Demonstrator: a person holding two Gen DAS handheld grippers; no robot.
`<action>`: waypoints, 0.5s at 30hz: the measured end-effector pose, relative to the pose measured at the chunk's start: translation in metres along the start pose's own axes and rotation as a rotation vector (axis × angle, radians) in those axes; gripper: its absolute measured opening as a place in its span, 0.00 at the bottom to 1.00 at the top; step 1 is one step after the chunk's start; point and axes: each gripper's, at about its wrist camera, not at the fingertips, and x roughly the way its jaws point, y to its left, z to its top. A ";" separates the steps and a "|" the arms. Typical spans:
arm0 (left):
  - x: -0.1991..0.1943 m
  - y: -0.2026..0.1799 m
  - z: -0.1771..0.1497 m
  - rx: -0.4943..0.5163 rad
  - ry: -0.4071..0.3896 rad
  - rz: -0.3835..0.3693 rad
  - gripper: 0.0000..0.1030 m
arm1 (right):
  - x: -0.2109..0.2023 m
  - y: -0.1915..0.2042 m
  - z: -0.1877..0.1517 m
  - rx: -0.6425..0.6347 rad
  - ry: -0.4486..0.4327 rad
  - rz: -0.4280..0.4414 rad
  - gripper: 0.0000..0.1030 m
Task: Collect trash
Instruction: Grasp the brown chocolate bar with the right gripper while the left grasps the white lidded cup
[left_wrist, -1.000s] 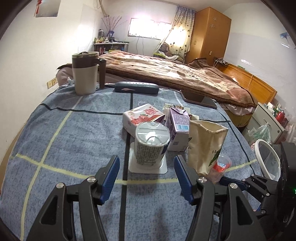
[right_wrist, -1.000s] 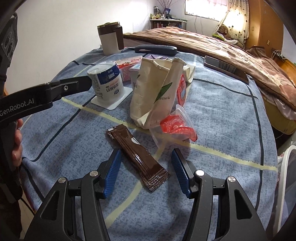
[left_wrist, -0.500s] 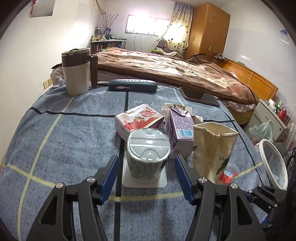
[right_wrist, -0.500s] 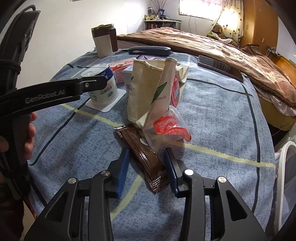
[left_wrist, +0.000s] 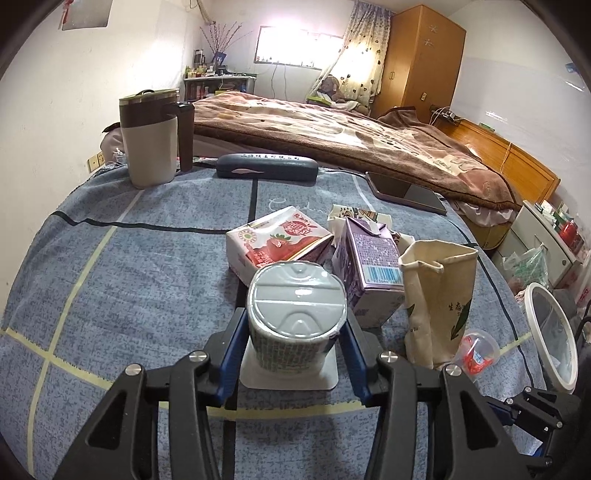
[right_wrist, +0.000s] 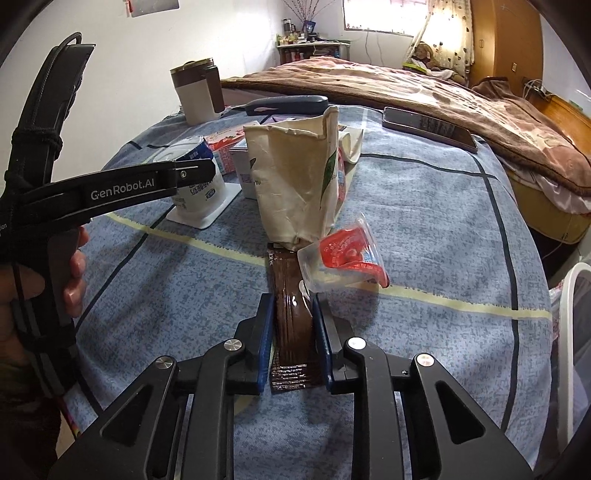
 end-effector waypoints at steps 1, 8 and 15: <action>-0.001 0.000 0.000 0.001 -0.001 -0.002 0.49 | 0.000 0.000 0.000 0.002 -0.001 0.000 0.23; -0.005 -0.002 -0.002 0.004 -0.011 0.007 0.49 | -0.002 -0.003 -0.003 0.013 -0.005 0.007 0.23; -0.014 -0.006 -0.008 0.011 -0.019 0.008 0.49 | -0.004 -0.004 -0.004 0.015 -0.007 0.012 0.22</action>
